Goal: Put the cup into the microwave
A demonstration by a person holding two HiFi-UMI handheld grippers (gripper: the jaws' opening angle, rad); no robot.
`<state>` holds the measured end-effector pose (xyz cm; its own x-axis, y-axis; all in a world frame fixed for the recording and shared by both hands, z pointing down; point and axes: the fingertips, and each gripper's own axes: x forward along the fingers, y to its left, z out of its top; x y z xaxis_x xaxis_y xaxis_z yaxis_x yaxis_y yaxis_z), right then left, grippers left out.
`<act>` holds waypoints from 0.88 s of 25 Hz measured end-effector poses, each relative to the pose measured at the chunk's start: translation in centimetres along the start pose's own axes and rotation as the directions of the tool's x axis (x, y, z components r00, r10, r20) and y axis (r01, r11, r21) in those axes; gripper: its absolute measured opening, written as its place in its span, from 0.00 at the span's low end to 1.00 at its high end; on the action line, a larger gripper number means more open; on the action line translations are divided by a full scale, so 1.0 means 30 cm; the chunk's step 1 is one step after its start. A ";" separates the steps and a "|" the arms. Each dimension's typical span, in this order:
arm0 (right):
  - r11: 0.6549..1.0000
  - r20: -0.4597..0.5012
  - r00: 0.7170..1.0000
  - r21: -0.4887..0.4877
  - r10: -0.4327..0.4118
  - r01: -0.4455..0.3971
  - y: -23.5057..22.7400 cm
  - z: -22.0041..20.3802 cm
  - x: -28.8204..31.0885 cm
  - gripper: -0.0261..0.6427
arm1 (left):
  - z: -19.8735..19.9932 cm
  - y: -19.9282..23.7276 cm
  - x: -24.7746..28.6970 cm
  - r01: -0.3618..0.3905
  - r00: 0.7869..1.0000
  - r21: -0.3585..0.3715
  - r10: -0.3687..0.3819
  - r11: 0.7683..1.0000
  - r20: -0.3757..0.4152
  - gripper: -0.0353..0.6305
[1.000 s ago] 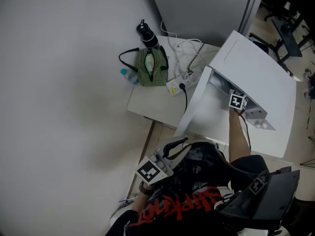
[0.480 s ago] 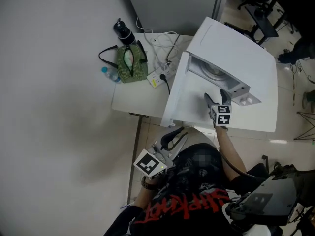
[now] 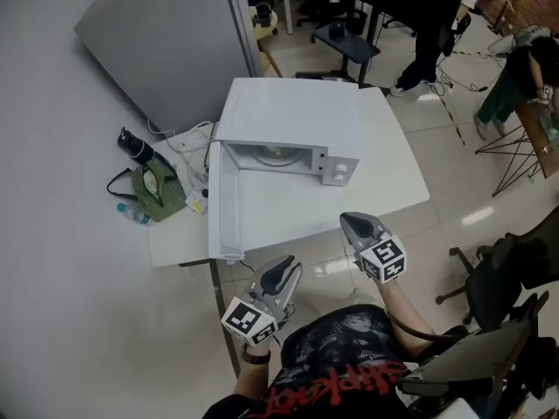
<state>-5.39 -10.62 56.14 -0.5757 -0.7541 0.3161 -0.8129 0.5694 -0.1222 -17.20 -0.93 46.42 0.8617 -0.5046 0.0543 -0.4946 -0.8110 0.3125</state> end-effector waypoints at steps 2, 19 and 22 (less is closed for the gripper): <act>0.999 0.069 0.997 0.022 0.035 -0.037 -0.043 0.035 -0.121 0.04 | -0.010 -0.098 0.084 -0.001 1.000 0.031 0.001 1.000 -0.011 0.17; 0.998 0.295 0.953 -0.003 0.067 -0.070 -0.347 0.063 -1.014 0.04 | -0.248 -0.865 0.674 -0.051 0.994 0.046 0.055 0.998 -0.093 0.17; 0.998 0.312 0.948 -0.009 0.066 -0.066 -0.341 0.102 -1.055 0.04 | -0.210 -0.911 0.702 -0.023 0.997 0.076 0.029 0.997 -0.076 0.17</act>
<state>20.89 6.41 44.50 -0.6264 -0.7795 -0.0016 -0.7722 0.6209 -0.1346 15.18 12.48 44.99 0.8533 -0.5036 0.1350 -0.5213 -0.8194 0.2384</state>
